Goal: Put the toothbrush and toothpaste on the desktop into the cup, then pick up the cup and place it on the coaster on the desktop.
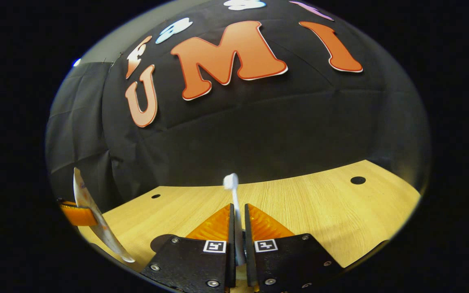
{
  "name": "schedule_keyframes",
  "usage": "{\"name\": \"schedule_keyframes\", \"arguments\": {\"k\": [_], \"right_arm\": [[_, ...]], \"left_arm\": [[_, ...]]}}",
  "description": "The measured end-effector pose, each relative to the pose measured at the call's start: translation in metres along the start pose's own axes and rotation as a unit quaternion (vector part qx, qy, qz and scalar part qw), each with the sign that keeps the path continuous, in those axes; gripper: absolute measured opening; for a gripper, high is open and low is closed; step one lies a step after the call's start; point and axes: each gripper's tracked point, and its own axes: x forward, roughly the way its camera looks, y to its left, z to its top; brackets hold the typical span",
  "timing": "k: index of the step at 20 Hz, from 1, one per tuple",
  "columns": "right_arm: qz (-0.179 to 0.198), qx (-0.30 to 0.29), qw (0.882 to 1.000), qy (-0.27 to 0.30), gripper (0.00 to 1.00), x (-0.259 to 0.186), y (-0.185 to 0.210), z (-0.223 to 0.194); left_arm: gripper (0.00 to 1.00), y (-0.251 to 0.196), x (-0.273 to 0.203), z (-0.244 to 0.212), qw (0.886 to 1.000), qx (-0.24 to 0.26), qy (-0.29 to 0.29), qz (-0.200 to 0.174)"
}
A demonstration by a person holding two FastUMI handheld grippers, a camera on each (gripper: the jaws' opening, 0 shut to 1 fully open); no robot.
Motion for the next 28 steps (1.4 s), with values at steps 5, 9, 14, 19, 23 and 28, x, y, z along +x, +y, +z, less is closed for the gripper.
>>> {"name": "schedule_keyframes", "arguments": {"k": [5,9,14,19,23,28], "right_arm": [[-0.011,-0.010,1.000,-0.012,0.24,-0.030,-0.012,0.008],[-0.029,-0.011,0.999,-0.008,0.45,-0.048,-0.031,0.008],[-0.032,-0.025,0.999,-0.007,0.66,-0.073,-0.044,0.004],[-0.027,-0.032,0.999,0.000,0.76,-0.094,-0.050,0.000],[-0.022,-0.040,0.999,0.011,0.80,-0.104,-0.053,-0.011],[-0.016,-0.038,0.999,0.020,0.81,-0.112,-0.053,-0.020]], "left_arm": [[0.13,-0.008,0.047,0.011,0.999,0.008,-0.022,-0.023],[0.13,-0.012,0.064,0.027,0.998,-0.002,-0.041,-0.046],[0.13,-0.019,0.102,0.047,0.995,0.000,-0.072,-0.065],[0.13,-0.018,0.135,0.060,0.993,0.003,-0.084,-0.082],[0.13,-0.025,0.158,0.070,0.991,-0.005,-0.094,-0.092],[0.13,-0.031,0.179,0.071,0.990,-0.005,-0.102,-0.095]]}}
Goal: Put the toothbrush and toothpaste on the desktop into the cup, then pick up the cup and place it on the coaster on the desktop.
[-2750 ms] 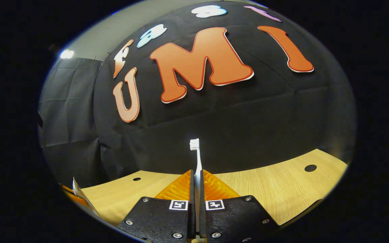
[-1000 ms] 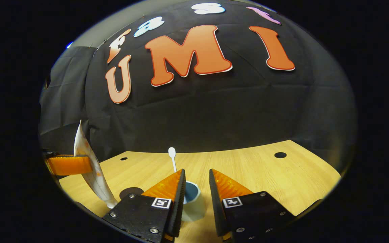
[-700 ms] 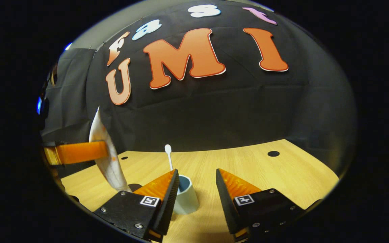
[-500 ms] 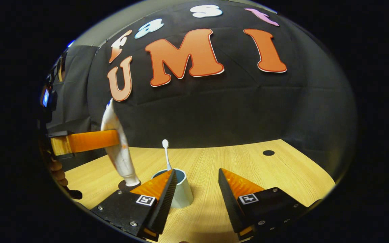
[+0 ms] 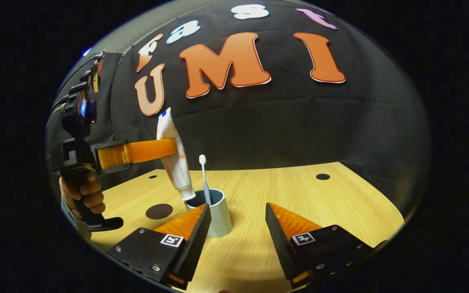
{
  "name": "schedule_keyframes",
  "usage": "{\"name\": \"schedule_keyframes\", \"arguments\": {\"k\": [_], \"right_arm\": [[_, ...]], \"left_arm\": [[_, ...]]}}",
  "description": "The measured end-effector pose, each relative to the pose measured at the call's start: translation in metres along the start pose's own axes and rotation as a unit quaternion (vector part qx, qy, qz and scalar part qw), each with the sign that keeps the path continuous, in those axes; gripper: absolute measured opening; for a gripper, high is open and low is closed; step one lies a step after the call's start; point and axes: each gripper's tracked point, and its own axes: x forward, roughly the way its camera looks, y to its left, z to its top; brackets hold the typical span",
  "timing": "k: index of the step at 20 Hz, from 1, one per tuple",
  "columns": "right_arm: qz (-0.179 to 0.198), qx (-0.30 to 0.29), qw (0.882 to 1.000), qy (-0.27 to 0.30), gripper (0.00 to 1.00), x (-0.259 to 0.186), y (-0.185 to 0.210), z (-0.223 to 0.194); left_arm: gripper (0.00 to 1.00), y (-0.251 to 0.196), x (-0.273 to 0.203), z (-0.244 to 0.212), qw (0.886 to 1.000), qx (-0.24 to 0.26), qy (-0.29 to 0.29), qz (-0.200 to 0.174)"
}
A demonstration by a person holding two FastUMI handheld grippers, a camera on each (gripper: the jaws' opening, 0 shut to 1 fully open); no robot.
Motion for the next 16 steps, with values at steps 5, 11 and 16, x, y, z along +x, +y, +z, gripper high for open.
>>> {"name": "schedule_keyframes", "arguments": {"k": [5,11,16], "right_arm": [[0.004,-0.004,1.000,0.005,0.82,-0.006,0.002,-0.005],[0.002,-0.015,1.000,0.016,0.84,-0.007,0.006,-0.012],[0.002,-0.008,1.000,0.014,0.85,-0.009,0.008,-0.011]], "left_arm": [[0.14,0.001,0.011,-0.018,1.000,-0.001,0.010,-0.001],[0.13,0.001,0.015,-0.040,1.000,0.005,0.027,-0.001],[0.13,0.000,0.015,-0.063,0.999,0.000,0.052,-0.006]]}}
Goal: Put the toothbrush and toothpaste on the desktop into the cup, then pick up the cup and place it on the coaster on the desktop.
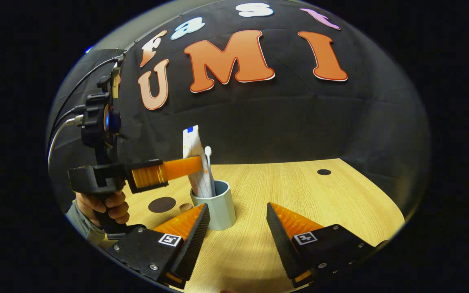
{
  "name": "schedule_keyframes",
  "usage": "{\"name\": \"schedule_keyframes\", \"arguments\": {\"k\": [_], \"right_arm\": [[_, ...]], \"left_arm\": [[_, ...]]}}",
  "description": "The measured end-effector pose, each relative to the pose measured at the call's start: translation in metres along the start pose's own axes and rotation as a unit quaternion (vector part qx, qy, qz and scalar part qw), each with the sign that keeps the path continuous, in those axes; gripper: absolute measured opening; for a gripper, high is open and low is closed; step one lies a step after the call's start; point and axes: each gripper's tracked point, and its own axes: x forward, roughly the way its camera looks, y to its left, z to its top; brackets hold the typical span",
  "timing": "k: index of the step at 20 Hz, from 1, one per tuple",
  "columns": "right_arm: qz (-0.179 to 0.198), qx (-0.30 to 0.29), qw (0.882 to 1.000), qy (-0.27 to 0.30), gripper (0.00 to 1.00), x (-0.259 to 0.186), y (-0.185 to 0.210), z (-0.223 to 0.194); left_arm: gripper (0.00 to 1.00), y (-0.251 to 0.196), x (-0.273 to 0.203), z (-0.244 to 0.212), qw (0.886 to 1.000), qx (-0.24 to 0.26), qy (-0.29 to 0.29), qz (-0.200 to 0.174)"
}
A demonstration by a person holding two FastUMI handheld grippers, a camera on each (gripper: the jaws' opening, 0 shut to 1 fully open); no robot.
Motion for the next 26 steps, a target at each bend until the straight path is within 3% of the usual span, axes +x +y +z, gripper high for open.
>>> {"name": "schedule_keyframes", "arguments": {"k": [5,10,11,12,15,16,19,26], "right_arm": [[-0.002,-0.004,1.000,0.004,0.85,-0.004,0.000,0.001],[-0.004,-0.004,1.000,0.010,0.85,-0.005,0.004,-0.002],[-0.002,-0.001,1.000,0.010,0.85,-0.005,0.006,-0.001],[-0.001,0.000,1.000,0.011,0.85,-0.005,0.009,0.000],[0.002,-0.004,1.000,0.012,0.85,-0.005,0.018,0.003],[0.003,-0.006,1.000,0.014,0.84,-0.003,0.020,0.001],[0.005,-0.014,1.000,0.021,0.84,-0.001,0.029,0.001],[0.004,-0.016,0.999,0.041,0.84,0.014,0.047,-0.001]], "left_arm": [[0.15,0.002,0.003,-0.029,0.999,-0.015,0.043,-0.002],[0.25,0.003,-0.005,-0.019,0.999,-0.009,0.035,-0.011],[0.29,0.003,-0.007,-0.018,0.999,-0.007,0.033,-0.013],[0.47,0.003,-0.012,-0.015,0.999,-0.005,0.030,-0.014],[0.77,0.010,-0.021,-0.008,1.000,0.011,0.016,-0.001],[0.83,0.012,-0.026,-0.006,1.000,0.012,0.012,0.001],[0.93,0.023,-0.046,0.006,1.000,0.014,-0.006,0.009],[0.97,0.066,-0.094,0.041,0.998,0.008,-0.037,0.055]]}}
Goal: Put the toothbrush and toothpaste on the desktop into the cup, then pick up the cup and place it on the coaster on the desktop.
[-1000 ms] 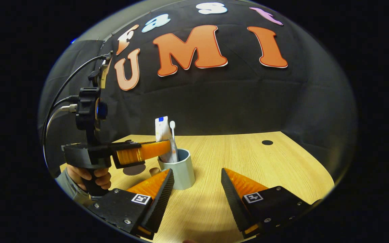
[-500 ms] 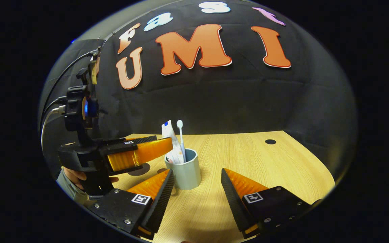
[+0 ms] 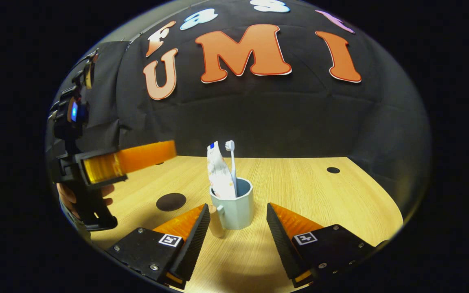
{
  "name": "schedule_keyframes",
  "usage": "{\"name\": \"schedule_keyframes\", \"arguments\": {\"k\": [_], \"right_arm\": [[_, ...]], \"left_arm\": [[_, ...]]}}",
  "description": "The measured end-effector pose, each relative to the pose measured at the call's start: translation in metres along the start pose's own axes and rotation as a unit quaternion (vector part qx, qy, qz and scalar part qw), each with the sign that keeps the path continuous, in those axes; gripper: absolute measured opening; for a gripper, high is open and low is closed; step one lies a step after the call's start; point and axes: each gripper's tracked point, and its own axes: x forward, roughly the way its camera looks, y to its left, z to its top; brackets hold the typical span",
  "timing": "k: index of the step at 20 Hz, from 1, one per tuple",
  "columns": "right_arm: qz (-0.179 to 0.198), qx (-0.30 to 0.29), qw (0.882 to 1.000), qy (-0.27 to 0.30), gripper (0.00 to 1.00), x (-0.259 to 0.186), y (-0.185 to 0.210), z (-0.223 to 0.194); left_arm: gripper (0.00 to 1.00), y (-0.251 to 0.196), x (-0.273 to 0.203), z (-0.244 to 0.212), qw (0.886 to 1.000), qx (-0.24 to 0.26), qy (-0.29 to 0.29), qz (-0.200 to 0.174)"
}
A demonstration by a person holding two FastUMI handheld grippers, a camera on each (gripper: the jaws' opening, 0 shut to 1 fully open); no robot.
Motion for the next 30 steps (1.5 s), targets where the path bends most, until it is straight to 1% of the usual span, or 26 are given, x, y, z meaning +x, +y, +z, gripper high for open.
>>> {"name": "schedule_keyframes", "arguments": {"k": [3,5,6,8,11,16,17,18,19,20,22,25,28,30], "right_arm": [[-0.001,0.004,1.000,0.015,0.85,0.008,0.008,0.001],[-0.002,0.004,1.000,0.016,0.84,0.012,0.013,0.009],[-0.001,0.005,1.000,0.015,0.84,0.014,0.016,0.013],[0.000,0.009,1.000,0.018,0.84,0.020,0.022,0.020],[-0.012,0.009,0.999,0.031,0.84,0.026,0.026,0.026],[-0.044,0.006,0.996,0.080,0.85,0.032,0.023,0.023],[-0.054,0.007,0.994,0.092,0.85,0.033,0.020,0.022],[-0.060,0.008,0.992,0.106,0.85,0.034,0.018,0.020],[-0.068,0.011,0.990,0.121,0.85,0.034,0.016,0.018],[-0.074,0.013,0.988,0.133,0.84,0.034,0.013,0.018],[-0.072,0.008,0.986,0.153,0.84,0.035,0.015,0.019],[-0.051,0.011,0.982,0.184,0.84,0.036,0.027,0.016],[-0.054,0.005,0.974,0.218,0.83,0.038,0.027,0.011],[-0.056,-0.003,0.968,0.245,0.83,0.038,0.022,0.008]], "left_arm": [[0.97,0.020,-0.016,0.007,1.000,0.014,-0.007,0.021],[0.97,0.035,-0.026,0.008,0.999,0.025,-0.009,0.040],[0.97,0.043,-0.032,0.010,0.998,0.022,-0.016,0.050],[0.97,0.054,-0.043,0.019,0.998,0.011,-0.037,0.059],[0.97,0.076,-0.063,0.027,0.994,0.033,-0.061,0.086],[0.96,0.099,-0.092,0.042,0.987,0.073,-0.087,0.116],[0.96,0.105,-0.096,0.043,0.985,0.077,-0.091,0.121],[0.98,0.109,-0.098,0.041,0.985,0.078,-0.091,0.126],[0.97,0.113,-0.099,0.037,0.985,0.077,-0.089,0.128],[0.98,0.115,-0.102,0.033,0.985,0.075,-0.086,0.129],[0.98,0.123,-0.103,0.025,0.985,0.073,-0.081,0.133],[0.98,0.132,-0.113,0.019,0.985,0.063,-0.078,0.140],[0.98,0.145,-0.123,0.017,0.985,0.056,-0.079,0.146],[0.97,0.156,-0.131,0.016,0.982,0.072,-0.077,0.159]]}}
